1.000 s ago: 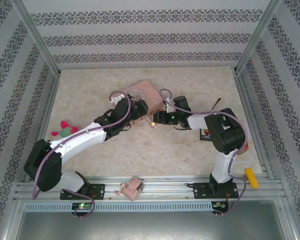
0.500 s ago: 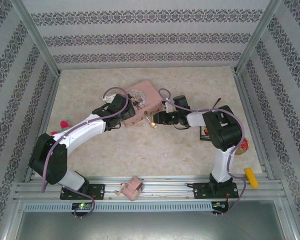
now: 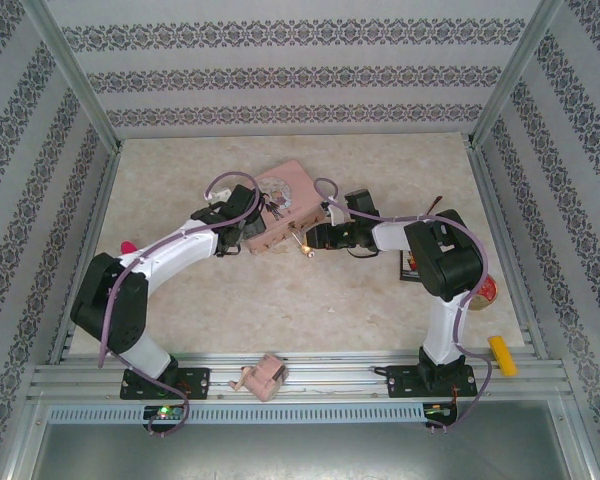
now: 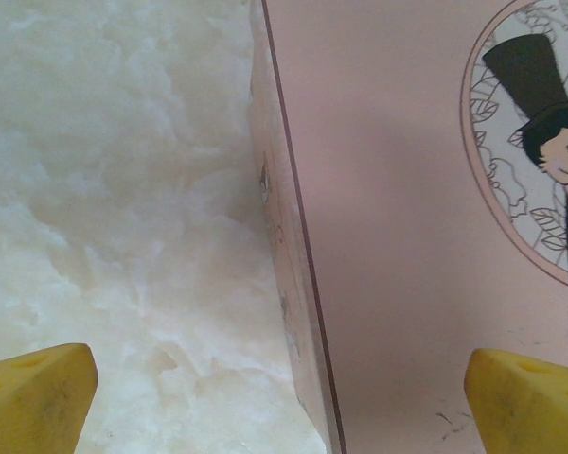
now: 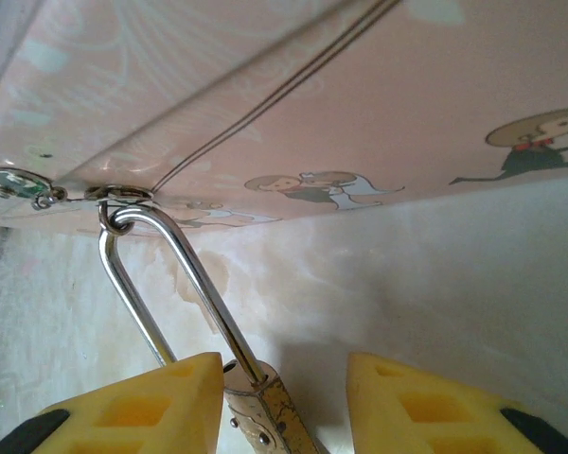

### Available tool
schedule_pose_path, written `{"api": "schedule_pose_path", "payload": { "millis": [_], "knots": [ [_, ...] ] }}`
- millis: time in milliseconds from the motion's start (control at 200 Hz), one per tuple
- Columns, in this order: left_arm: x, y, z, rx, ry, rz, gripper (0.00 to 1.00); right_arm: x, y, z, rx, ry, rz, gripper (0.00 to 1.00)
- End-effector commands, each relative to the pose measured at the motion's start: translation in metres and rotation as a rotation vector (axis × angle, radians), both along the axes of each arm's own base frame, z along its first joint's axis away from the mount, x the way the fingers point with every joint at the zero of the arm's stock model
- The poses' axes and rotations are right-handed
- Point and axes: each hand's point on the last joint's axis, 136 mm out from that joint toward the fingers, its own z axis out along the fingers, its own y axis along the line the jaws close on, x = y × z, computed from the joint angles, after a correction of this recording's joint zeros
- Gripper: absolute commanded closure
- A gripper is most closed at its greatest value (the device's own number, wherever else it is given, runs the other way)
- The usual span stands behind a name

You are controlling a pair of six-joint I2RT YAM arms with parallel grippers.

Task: Unlock the padlock with the key

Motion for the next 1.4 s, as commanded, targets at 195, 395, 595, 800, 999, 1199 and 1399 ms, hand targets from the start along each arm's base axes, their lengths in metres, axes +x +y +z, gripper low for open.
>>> {"api": "schedule_pose_path", "payload": {
  "millis": [195,395,595,800,999,1199,1399],
  "knots": [
    [-0.003,0.011,-0.003,-0.006,0.026,0.07,0.01,-0.016,0.02,-0.018,-0.063,0.006,0.114,0.6],
    [-0.006,0.012,-0.004,-0.019,0.025,0.083,0.01,-0.015,0.023,-0.021,-0.076,0.017,0.117,0.61],
    [-0.009,0.015,-0.004,-0.022,0.02,0.102,0.01,-0.012,0.022,-0.022,-0.09,0.026,0.103,0.63],
    [-0.008,0.011,-0.009,-0.037,0.03,0.098,0.01,-0.011,0.023,-0.022,-0.081,0.04,0.087,0.63],
    [-0.005,0.009,-0.01,-0.042,0.035,0.099,0.01,-0.011,0.023,-0.02,-0.076,0.047,0.08,0.68],
    [-0.004,0.01,-0.007,-0.046,0.025,0.106,0.01,-0.011,0.019,-0.024,-0.101,0.065,0.038,0.73],
    [-0.007,0.011,-0.008,-0.05,0.025,0.12,0.01,-0.009,0.011,-0.019,-0.131,0.065,-0.028,0.92]
  ]
}}
